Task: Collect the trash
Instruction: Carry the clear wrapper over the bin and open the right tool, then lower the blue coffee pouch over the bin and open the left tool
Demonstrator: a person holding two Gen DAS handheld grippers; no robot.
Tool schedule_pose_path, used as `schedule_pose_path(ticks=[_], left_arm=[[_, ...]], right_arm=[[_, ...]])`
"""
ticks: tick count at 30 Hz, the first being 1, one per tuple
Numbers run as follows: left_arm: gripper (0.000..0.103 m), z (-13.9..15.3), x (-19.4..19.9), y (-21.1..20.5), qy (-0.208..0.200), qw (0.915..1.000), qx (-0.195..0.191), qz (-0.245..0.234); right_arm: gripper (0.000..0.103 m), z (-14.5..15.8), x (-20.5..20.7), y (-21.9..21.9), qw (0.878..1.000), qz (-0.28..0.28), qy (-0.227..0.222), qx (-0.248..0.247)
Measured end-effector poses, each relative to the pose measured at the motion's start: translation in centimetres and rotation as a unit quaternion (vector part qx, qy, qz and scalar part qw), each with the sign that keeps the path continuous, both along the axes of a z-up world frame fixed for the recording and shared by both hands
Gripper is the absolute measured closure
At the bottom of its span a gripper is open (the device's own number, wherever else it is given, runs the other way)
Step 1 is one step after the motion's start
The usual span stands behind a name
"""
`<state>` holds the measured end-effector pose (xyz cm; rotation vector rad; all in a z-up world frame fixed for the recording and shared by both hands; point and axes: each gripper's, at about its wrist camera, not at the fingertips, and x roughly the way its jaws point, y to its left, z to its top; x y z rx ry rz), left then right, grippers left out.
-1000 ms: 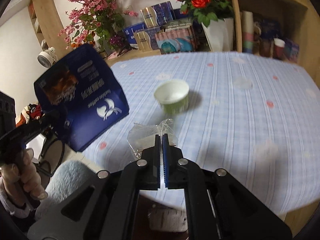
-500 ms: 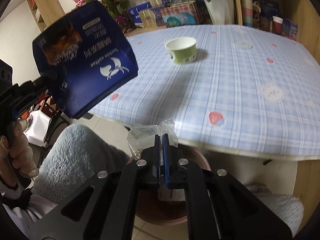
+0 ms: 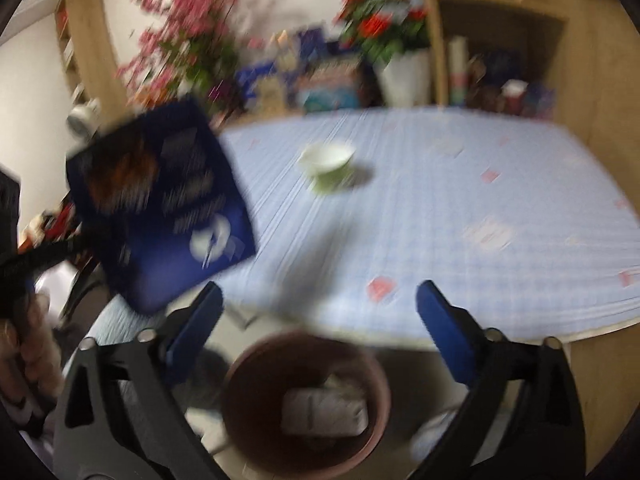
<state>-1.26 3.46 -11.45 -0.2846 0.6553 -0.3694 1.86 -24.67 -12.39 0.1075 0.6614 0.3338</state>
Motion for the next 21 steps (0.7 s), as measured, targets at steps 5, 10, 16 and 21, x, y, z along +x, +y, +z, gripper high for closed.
schedule_pose_path(ticks=[5,10,16,21], left_arm=[[0.090,-0.5,0.4,-0.6,0.009,0.9999,0.006,-0.007],[0.090,-0.9,0.5,-1.4,0.016,0.9996,0.017,-0.019],[0.090,-1.7,0.6,-2.4,0.028,0.9984,0.022,-0.043],[0.089,-2.6,0.6,-3.3,0.044,0.9966,0.023,-0.067]], right_arm=[[0.006,0.3,0.5,-1.4,0.998,-0.050,-0.012,-0.022],[0.006,-0.5,0.8,-2.2,0.998,-0.056,-0.012,-0.020],[0.006,-0.8,0.8,-2.0,0.998,-0.048,-0.011,-0.036],[0.006,-1.0,0.9,-2.2,0.998,-0.052,-0.008,-0.032]])
